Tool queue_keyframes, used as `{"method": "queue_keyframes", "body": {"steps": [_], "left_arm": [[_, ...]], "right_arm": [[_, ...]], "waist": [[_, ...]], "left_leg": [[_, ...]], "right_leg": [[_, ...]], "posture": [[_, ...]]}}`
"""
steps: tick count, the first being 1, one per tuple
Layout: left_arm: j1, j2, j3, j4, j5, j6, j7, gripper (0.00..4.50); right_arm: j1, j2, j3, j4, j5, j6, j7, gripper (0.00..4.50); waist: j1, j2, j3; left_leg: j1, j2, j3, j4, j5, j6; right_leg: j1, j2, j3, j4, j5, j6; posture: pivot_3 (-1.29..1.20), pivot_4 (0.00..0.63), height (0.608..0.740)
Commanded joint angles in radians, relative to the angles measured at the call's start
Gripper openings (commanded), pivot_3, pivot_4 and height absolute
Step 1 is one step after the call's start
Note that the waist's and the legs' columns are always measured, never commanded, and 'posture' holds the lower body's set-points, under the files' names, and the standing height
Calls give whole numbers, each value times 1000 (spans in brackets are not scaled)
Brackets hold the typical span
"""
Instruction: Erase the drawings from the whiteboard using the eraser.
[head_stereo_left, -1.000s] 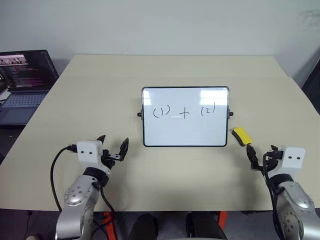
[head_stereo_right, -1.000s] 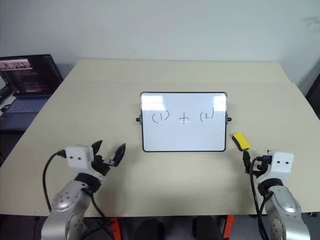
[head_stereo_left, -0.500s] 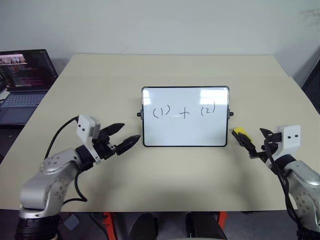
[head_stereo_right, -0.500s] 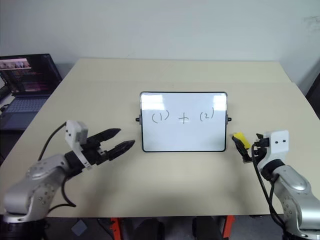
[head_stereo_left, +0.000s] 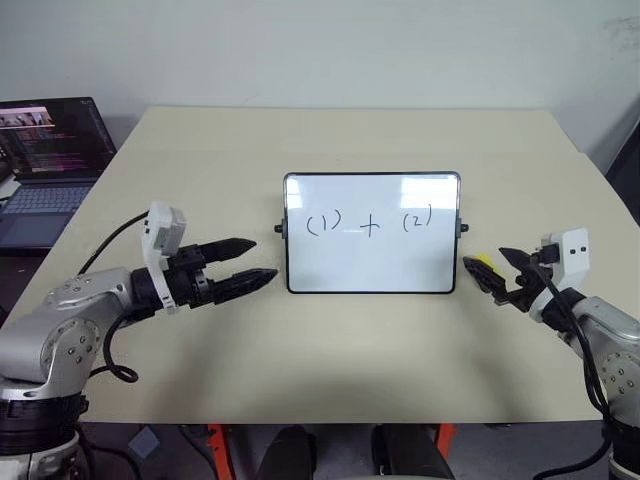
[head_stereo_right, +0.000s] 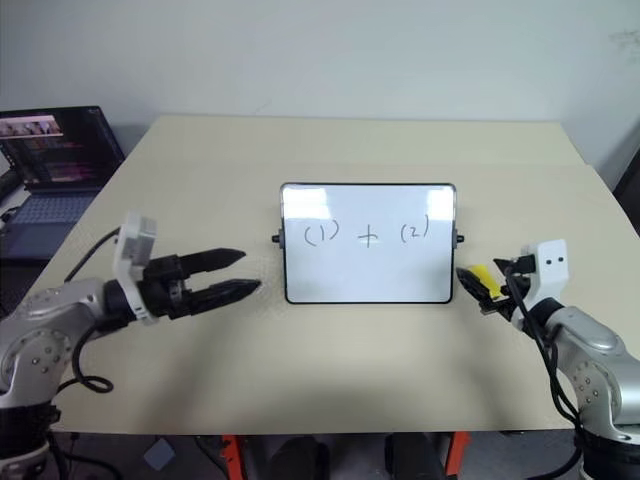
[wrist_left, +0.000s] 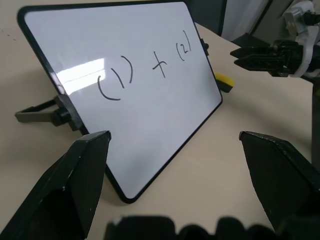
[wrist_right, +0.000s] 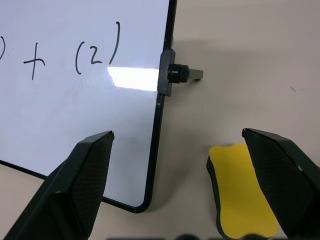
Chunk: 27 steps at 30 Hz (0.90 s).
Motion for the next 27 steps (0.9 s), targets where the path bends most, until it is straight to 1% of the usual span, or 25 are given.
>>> {"method": "queue_keyframes", "body": {"steps": [1,8,14,21,27], "left_arm": [[-30,35,13,11,35,-48,-37,4500],[-60,54,-23,46,48,-50,-122,4500],[-82,47,-39,54,58,-53,-145,4500],[-88,33,-41,55,76,-72,-145,4500],[-77,28,-41,53,88,-90,-151,4500]], "right_arm": [[-22,-21,1,17,-11,-24,15,4480],[-60,-27,57,118,-74,-83,49,4480],[-85,-31,95,209,-129,-136,82,4480],[-110,-26,135,260,-193,-160,71,4480],[-130,-10,141,296,-215,-169,66,4480]], "waist": [[0,0,0],[-1,1,0],[0,1,1],[-1,1,1],[-1,1,1]], "left_leg": [[0,0,0,0,0,0],[0,0,0,0,0,0],[0,0,0,0,0,0],[0,0,0,0,0,0],[0,0,0,0,0,0]], "right_leg": [[0,0,0,0,0,0],[0,0,0,0,0,0],[-1,0,0,0,0,0],[-1,0,0,0,0,0],[-1,0,0,0,0,0]], "posture": [[0,150,740],[0,150,740],[0,150,740],[0,150,740],[0,150,740]]}}
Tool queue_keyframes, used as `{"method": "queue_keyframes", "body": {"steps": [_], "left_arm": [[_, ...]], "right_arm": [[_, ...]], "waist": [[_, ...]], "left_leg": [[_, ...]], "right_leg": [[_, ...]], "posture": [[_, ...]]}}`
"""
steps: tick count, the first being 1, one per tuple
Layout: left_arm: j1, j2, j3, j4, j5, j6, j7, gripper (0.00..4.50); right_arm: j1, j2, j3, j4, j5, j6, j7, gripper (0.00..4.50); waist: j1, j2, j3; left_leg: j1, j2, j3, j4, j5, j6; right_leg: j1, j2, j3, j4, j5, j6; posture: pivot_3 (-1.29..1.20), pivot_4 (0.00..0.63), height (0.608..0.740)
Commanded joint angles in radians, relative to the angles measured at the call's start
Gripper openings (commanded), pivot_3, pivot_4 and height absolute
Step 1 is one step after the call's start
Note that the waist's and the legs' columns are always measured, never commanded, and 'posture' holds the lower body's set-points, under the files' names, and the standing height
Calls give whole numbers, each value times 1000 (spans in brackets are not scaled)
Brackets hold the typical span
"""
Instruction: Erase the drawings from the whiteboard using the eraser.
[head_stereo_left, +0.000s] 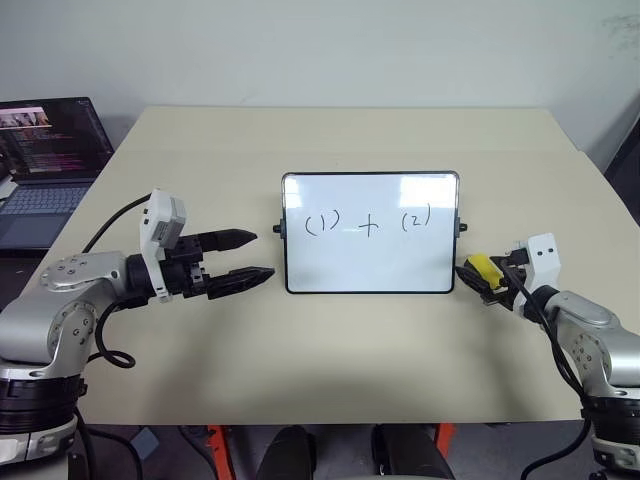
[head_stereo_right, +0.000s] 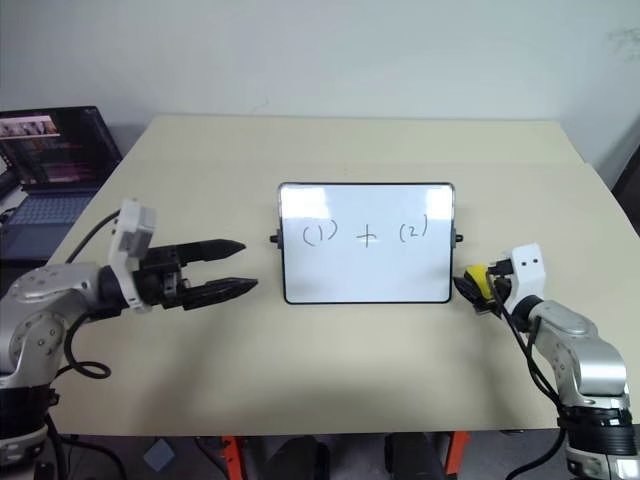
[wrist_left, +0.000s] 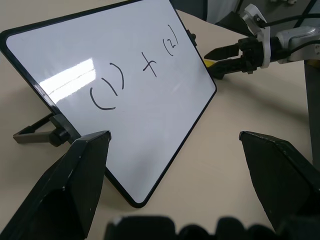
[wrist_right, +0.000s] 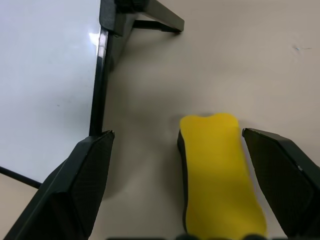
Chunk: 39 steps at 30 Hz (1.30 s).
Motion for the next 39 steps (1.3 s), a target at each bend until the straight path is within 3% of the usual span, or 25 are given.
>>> {"method": "queue_keyframes", "body": {"steps": [1,39], "left_arm": [[-5,-3,5,-12,5,-27,-10,4500],[-22,-8,-11,0,42,-63,-39,4500]], "right_arm": [[-21,4,-2,6,-13,-30,3,4480],[-49,56,-28,59,-25,-3,-30,4480]], "waist": [[0,0,0],[0,0,0]], "left_leg": [[0,0,0,0,0,0],[0,0,0,0,0,0]], "right_leg": [[0,0,0,0,0,0],[0,0,0,0,0,0]], "posture": [[0,150,740],[0,150,740]]}}
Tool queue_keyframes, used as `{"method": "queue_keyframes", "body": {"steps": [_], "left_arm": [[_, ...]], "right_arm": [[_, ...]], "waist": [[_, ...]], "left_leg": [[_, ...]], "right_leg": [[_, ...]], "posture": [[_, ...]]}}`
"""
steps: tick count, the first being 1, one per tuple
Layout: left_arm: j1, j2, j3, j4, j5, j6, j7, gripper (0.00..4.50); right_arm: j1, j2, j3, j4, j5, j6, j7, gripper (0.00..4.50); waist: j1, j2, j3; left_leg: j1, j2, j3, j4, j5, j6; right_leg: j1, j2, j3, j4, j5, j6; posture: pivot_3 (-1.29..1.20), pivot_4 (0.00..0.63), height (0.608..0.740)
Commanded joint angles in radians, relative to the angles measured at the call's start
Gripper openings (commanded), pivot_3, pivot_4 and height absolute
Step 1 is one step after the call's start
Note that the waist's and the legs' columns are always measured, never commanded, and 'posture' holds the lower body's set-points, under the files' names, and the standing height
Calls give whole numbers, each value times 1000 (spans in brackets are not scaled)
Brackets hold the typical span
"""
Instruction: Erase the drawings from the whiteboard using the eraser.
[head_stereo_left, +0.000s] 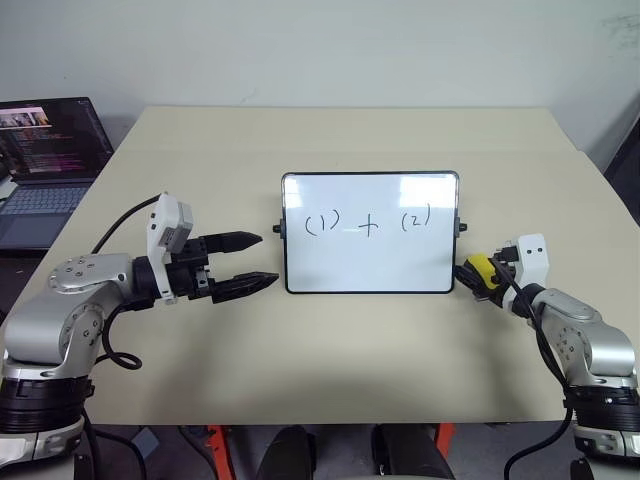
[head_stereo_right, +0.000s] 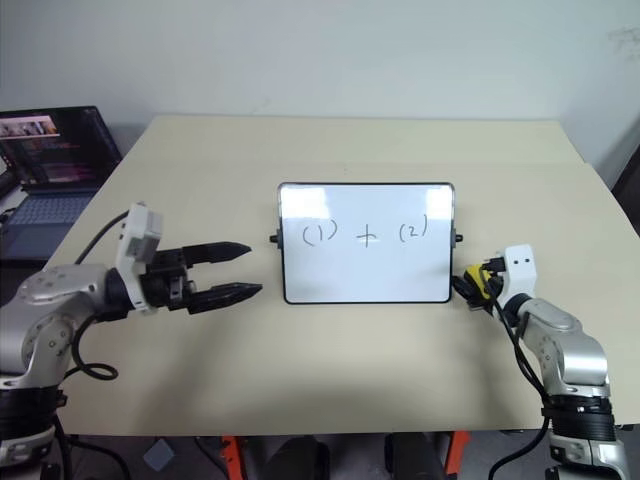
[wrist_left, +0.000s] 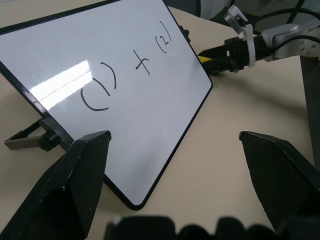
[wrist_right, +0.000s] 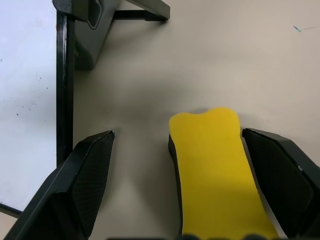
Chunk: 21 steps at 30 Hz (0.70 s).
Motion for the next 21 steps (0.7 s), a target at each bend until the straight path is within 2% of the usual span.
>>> {"method": "queue_keyframes", "body": {"steps": [1,14,17,21], "left_arm": [[-25,11,11,-5,0,-18,-9,4500],[-45,14,13,-8,-20,0,-36,4500],[-49,18,15,-2,-18,-1,-39,4500],[-51,19,14,0,-14,-3,-39,4500]], "right_arm": [[-7,-6,-34,-22,11,-8,-3,4480],[-8,-1,-38,-20,7,-12,-4,4480],[-5,1,-39,-23,9,-10,-6,3868],[-6,2,-40,-19,13,-9,-2,2511]], "waist": [[0,0,0],[-1,0,0],[0,0,0],[0,0,0]], "left_leg": [[0,0,0,0,0,0],[0,0,0,0,0,0],[0,0,0,0,0,0],[0,0,0,0,0,0]], "right_leg": [[0,0,0,0,0,0],[0,0,0,0,0,0],[0,0,0,0,0,0],[0,0,0,0,0,0]], "posture": [[0,150,740],[0,150,740],[0,150,740],[0,150,740]]}}
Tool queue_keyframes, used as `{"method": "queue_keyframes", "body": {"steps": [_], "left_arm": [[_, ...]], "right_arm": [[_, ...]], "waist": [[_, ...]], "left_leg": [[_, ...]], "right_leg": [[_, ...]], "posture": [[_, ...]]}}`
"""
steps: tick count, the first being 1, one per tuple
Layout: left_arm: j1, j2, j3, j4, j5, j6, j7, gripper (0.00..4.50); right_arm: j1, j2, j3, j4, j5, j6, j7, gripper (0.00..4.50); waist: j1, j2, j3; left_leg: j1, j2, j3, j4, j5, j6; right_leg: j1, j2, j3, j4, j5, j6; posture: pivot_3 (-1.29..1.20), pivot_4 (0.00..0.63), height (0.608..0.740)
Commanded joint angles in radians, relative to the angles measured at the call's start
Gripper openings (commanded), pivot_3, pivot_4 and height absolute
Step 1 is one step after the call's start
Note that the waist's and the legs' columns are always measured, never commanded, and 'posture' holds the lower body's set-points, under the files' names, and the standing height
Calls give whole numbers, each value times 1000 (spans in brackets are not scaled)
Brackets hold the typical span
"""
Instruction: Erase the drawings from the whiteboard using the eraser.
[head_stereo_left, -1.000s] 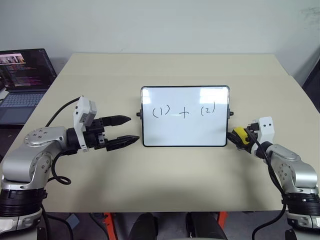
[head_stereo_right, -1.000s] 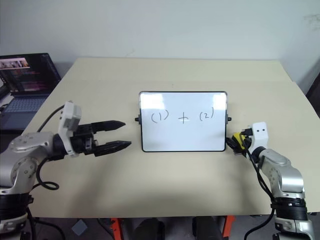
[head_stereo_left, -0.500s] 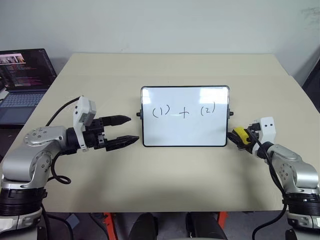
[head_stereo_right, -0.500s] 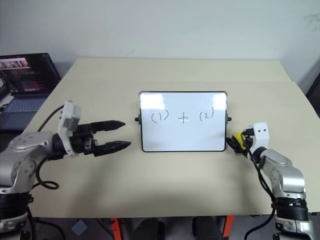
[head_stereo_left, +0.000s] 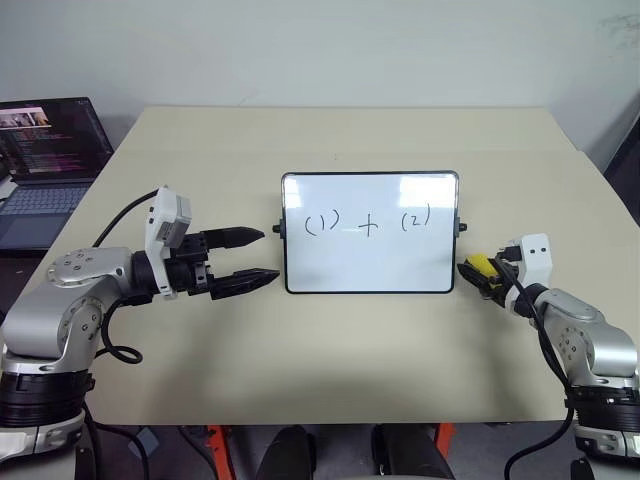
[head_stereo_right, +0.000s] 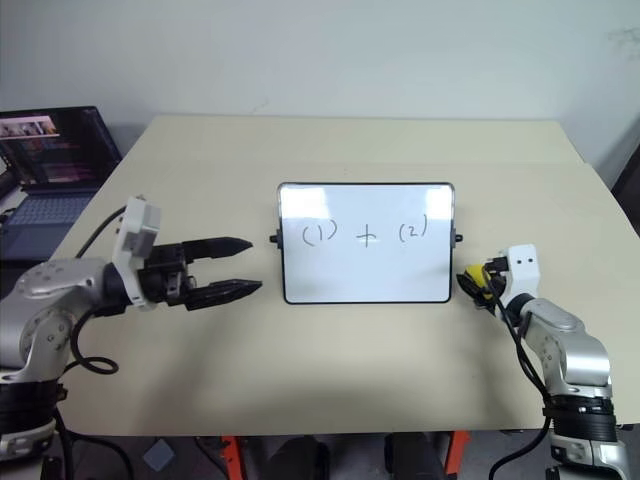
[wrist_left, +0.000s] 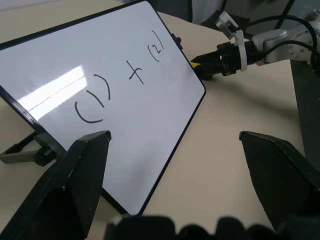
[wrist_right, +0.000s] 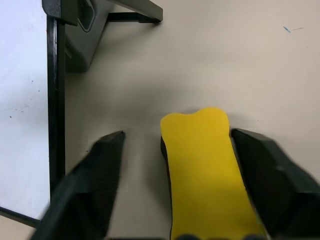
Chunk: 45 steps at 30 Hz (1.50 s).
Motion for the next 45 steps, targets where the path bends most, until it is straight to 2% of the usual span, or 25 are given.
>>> {"method": "queue_keyframes", "body": {"steps": [1,2,4,25,45], "left_arm": [[-19,19,14,-5,-4,-11,-12,4500],[-20,19,14,-4,-2,-12,-12,4500],[-22,19,13,-1,0,-13,-12,4500],[-50,8,3,23,24,-31,-25,4500],[-81,1,-26,62,39,-55,-41,4500]], "right_arm": [[-8,0,-26,-17,12,-10,0,2134],[-11,-1,-26,-15,12,-11,2,1710],[-15,-2,-27,-9,11,-13,3,1202],[-13,-10,-39,-22,6,-10,-13,1177],[-70,-27,-107,-179,-7,-4,-153,1177]], "waist": [[0,0,0],[0,0,0],[0,0,0],[0,0,0],[-1,0,0]], "left_leg": [[0,0,0,0,0,0],[0,0,0,0,0,0],[0,0,0,0,0,0],[0,0,0,0,0,0],[0,0,0,0,0,0]], "right_leg": [[0,0,0,0,0,0],[0,0,0,0,0,0],[0,0,0,0,0,0],[0,0,0,0,0,0],[0,0,0,1,0,0]], "posture": [[0,150,740],[0,150,740],[0,150,740],[0,150,740],[0,150,740]]}}
